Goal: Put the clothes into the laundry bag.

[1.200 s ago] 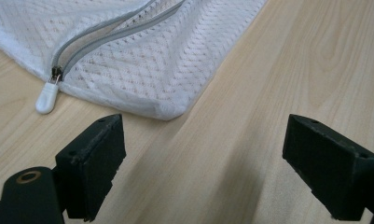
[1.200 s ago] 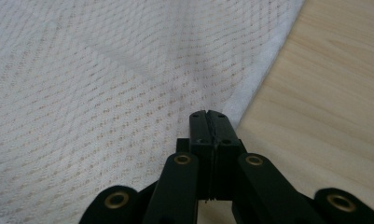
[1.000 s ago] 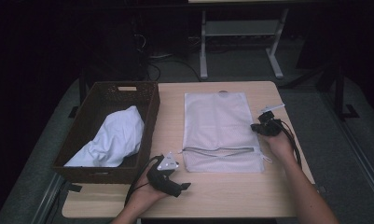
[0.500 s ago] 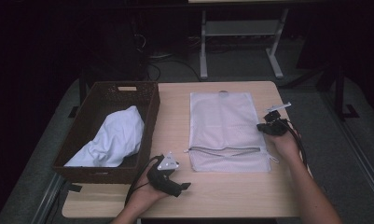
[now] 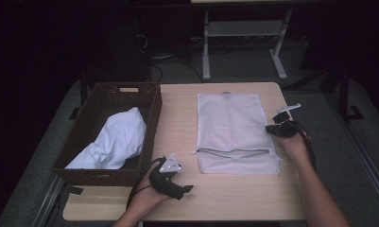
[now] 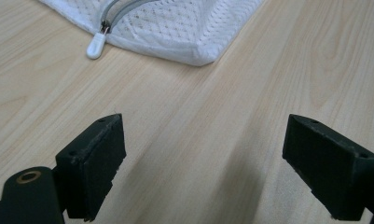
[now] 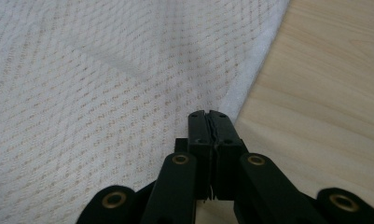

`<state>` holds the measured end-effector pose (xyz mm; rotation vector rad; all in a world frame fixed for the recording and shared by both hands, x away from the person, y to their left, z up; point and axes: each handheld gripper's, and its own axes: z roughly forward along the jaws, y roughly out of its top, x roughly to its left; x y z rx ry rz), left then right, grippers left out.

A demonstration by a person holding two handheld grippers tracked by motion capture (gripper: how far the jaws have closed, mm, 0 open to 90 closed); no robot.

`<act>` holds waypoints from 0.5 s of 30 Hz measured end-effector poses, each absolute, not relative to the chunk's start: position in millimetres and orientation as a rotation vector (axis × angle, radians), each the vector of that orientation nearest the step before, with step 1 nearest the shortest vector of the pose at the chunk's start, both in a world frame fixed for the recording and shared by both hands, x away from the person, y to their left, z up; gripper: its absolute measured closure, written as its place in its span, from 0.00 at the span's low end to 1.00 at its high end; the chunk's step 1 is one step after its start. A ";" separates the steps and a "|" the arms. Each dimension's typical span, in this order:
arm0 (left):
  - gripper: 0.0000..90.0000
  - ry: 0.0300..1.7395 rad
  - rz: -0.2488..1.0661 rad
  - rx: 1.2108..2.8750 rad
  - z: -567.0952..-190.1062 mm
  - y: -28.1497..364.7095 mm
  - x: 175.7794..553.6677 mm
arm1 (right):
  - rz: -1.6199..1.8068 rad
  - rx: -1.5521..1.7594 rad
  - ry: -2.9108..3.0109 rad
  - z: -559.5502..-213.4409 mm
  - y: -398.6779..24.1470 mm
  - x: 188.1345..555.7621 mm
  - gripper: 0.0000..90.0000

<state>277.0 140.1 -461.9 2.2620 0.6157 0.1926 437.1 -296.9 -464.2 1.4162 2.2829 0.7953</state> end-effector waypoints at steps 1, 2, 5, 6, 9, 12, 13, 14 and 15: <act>0.14 0.615 0.193 2.263 -461.9 140.0 277.0 | 0.789 1.415 2.281 -464.1 -298.8 437.1 0.97; 0.14 0.615 0.193 2.262 -461.9 140.0 277.0 | 0.787 1.424 2.278 -464.0 -299.8 436.9 0.97; 0.14 0.616 0.192 2.261 -461.8 140.1 277.0 | 0.782 1.439 2.269 -463.8 -304.4 436.9 0.97; 0.14 0.615 0.193 2.261 -461.8 140.0 276.8 | 0.780 1.444 2.267 -463.8 -306.0 436.8 0.97; 0.14 0.615 0.193 2.260 -461.8 140.0 276.8 | 0.778 1.462 2.256 -463.7 -310.7 436.3 0.97; 0.14 0.616 0.192 2.260 -461.8 139.8 276.8 | 0.772 1.478 2.245 -463.6 -315.6 436.0 0.97; 0.14 0.616 0.193 2.260 -461.9 139.8 276.7 | 0.771 1.487 2.241 -463.5 -317.2 435.9 0.97; 0.14 0.616 0.192 2.260 -461.9 139.8 276.8 | 0.769 1.493 2.237 -463.4 -318.9 435.8 0.97; 0.14 0.616 0.192 2.260 -461.9 139.8 276.8 | 0.766 1.499 2.233 -463.3 -320.8 435.6 0.97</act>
